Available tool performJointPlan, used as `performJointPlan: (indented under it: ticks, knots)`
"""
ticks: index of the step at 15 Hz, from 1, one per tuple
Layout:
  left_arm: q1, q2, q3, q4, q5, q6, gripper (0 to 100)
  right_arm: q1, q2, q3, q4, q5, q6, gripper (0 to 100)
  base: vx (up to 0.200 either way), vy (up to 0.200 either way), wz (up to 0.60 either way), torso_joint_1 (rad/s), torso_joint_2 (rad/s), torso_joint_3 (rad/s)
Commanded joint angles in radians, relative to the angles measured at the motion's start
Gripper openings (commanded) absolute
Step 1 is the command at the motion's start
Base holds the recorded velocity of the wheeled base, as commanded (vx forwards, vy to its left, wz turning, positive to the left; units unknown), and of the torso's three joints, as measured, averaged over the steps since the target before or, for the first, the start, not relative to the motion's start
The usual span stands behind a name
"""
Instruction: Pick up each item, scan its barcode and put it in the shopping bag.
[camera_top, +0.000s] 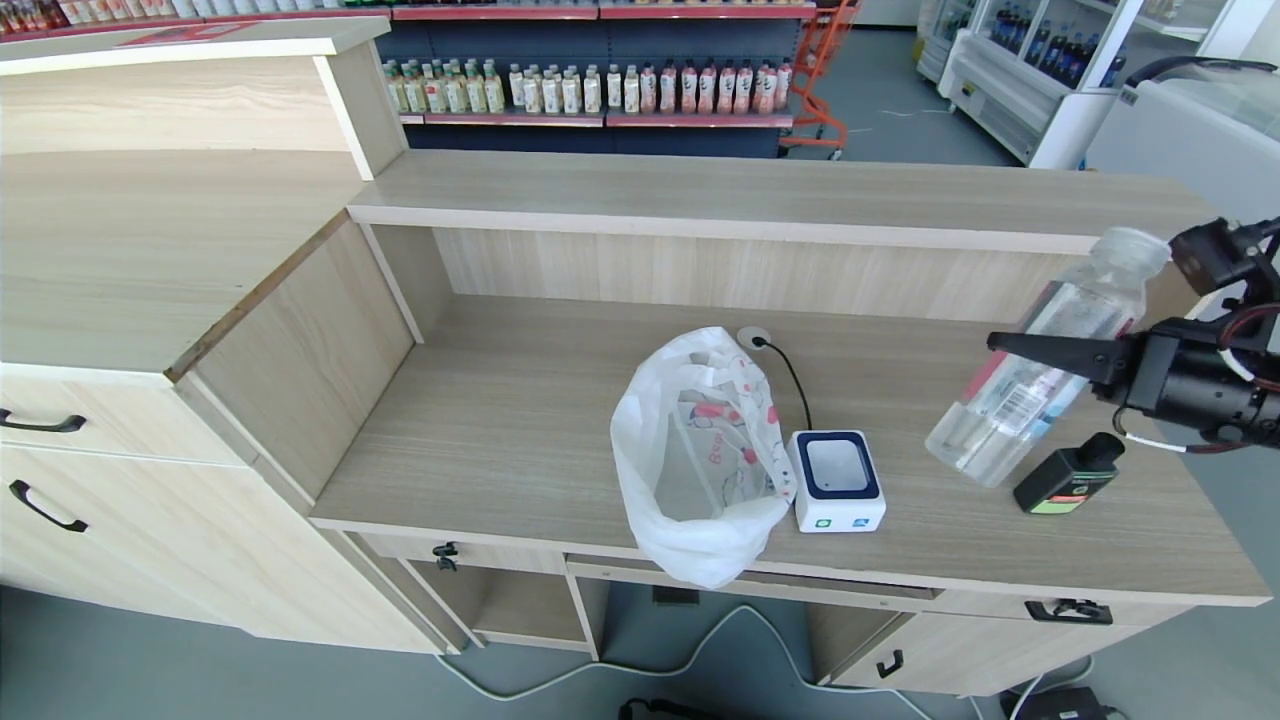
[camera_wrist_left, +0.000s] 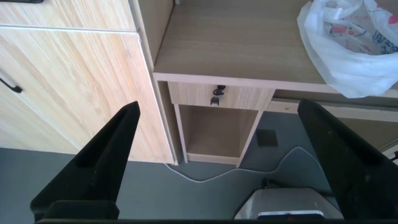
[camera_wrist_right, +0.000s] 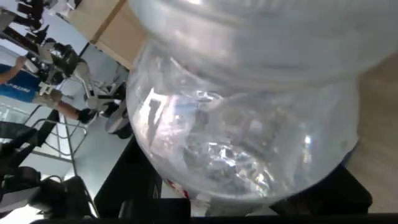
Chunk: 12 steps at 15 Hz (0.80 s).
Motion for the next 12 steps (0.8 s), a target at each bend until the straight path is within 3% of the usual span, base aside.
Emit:
performJointPlan:
  ticks: [1,2,3,8,12]
  knots:
    - [0.000,0.000,0.000,0.000,-0.001,0.000,100,0.021,-0.183,-0.022,0.019,0.126,0.116,0,0.000,0.000,0.00,0.000,0.00,0.000]
    - [0.000,0.000,0.000,0.000,0.000,-0.001,100,0.043,-0.268,-0.017,0.017,0.240,0.253,0,0.000,0.000,0.00,0.000,0.00,0.000]
    - [0.000,0.000,0.000,0.000,-0.001,-0.001,100,0.067,-0.310,-0.014,0.014,0.270,0.314,0,0.000,0.000,0.00,0.000,0.00,0.000]
    - [0.000,0.000,0.000,0.000,-0.001,-0.001,100,0.228,-0.365,-0.017,0.013,0.286,0.328,0,0.000,0.000,0.00,0.000,0.00,0.000]
    - [0.000,0.000,0.000,0.000,0.000,0.000,100,0.299,-0.411,0.021,0.016,0.293,0.328,0,0.000,0.000,0.00,0.000,0.00,0.000]
